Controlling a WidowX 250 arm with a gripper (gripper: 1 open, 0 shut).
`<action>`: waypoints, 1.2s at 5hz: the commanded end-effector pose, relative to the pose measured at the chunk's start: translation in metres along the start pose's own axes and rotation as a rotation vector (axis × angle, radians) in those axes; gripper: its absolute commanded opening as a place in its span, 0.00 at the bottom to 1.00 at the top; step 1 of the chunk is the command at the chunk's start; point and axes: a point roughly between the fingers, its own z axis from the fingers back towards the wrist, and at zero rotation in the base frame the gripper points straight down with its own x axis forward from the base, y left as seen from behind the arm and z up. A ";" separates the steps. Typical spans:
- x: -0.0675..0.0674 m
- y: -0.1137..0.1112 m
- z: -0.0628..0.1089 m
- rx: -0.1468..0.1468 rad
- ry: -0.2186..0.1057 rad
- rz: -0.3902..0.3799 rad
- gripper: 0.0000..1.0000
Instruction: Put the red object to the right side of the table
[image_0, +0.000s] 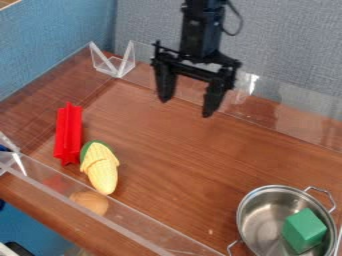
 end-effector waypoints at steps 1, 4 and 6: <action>-0.011 0.036 0.011 -0.015 -0.060 0.095 1.00; -0.045 0.165 -0.006 -0.072 -0.158 0.345 1.00; -0.040 0.161 -0.022 -0.064 -0.156 0.325 1.00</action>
